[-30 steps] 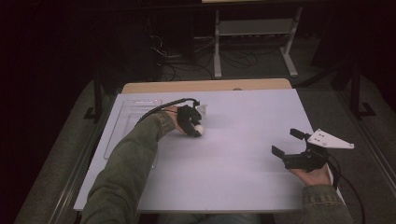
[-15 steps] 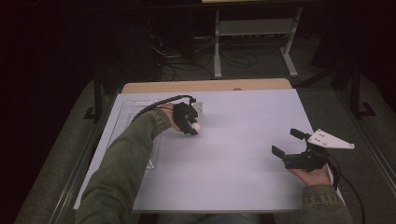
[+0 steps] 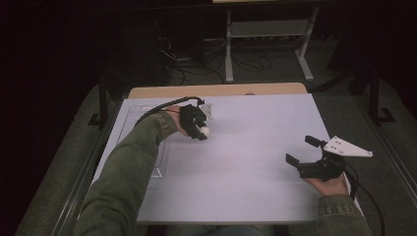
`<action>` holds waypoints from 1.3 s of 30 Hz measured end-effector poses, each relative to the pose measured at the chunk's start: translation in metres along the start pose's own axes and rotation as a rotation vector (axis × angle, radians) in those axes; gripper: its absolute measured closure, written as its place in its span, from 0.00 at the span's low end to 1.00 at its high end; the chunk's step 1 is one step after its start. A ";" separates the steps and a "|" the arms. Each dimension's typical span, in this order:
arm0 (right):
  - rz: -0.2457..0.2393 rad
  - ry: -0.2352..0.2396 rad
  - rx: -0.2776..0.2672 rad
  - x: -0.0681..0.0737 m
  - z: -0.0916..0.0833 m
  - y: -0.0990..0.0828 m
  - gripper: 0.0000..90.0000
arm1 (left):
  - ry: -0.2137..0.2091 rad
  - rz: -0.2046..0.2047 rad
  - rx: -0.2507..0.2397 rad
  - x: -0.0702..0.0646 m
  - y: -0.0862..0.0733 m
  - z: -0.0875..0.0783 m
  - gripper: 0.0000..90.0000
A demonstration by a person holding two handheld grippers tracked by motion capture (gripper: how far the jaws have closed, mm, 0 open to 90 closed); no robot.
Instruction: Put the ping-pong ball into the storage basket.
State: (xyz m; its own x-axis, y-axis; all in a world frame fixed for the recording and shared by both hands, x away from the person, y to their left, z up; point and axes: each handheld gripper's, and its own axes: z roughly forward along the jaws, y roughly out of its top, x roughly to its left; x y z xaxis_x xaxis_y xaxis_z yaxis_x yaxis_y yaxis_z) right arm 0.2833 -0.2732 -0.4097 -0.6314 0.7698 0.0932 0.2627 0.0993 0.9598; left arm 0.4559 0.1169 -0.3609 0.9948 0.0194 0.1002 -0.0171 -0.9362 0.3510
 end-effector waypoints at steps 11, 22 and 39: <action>0.001 0.000 -0.002 0.000 0.000 0.000 0.00 | 0.012 0.011 -0.016 -0.002 0.004 -0.015 0.56; 0.005 -0.003 -0.006 0.000 -0.001 0.001 0.00 | 0.023 0.030 -0.004 -0.006 0.013 -0.028 0.56; 0.000 0.000 -0.013 0.001 -0.001 0.002 0.00 | 0.042 0.054 0.023 -0.019 0.022 -0.056 0.56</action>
State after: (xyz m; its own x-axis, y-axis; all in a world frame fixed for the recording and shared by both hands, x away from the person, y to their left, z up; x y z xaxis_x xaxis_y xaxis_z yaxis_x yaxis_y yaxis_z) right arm 0.2822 -0.2730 -0.4073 -0.6316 0.7697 0.0930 0.2528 0.0910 0.9632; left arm 0.4314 0.1155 -0.3035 0.9874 -0.0170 0.1576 -0.0677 -0.9441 0.3227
